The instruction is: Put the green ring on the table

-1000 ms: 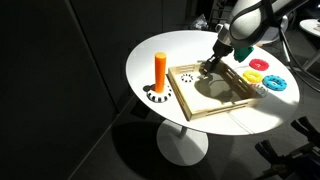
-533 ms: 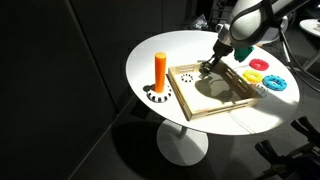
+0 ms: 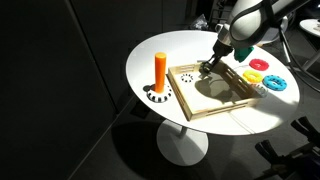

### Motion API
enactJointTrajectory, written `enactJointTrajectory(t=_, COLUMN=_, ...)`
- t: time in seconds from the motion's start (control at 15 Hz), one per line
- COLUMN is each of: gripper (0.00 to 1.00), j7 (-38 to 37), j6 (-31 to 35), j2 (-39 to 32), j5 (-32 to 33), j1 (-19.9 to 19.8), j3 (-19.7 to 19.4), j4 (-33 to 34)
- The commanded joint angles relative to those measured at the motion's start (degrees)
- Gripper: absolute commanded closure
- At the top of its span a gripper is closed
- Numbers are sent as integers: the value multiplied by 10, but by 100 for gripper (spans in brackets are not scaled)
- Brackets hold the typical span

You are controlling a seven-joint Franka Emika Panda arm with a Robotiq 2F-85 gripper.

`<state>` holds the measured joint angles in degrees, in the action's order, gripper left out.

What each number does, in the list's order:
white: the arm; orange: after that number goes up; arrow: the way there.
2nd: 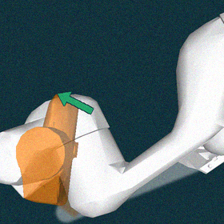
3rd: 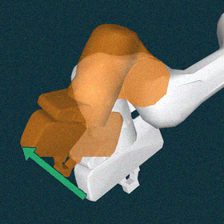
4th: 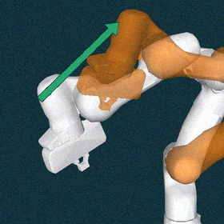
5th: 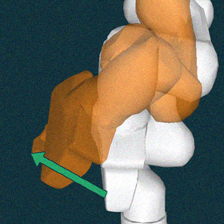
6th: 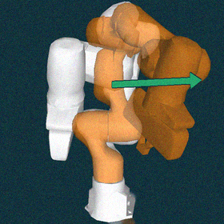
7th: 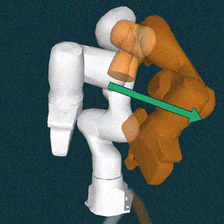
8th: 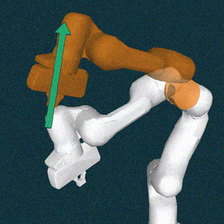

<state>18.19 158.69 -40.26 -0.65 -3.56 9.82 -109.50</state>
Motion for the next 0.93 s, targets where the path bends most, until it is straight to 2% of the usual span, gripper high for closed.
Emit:
enactJointTrajectory(t=0.0, gripper=74, j7=-4, j6=3, j2=13, j5=7, j1=-1, j3=-1, j4=-6)
enactJointTrajectory(t=0.13, gripper=70, j7=-3, j6=3, j2=17, j5=8, j1=-2, j3=-2, j4=-6)
enactJointTrajectory(t=0.73, gripper=1, j7=-7, j6=35, j2=9, j5=31, j1=10, j3=-19, j4=-2)
enactJointTrajectory(t=0.87, gripper=0, j7=-9, j6=44, j2=8, j5=38, j1=14, j3=-23, j4=-2)
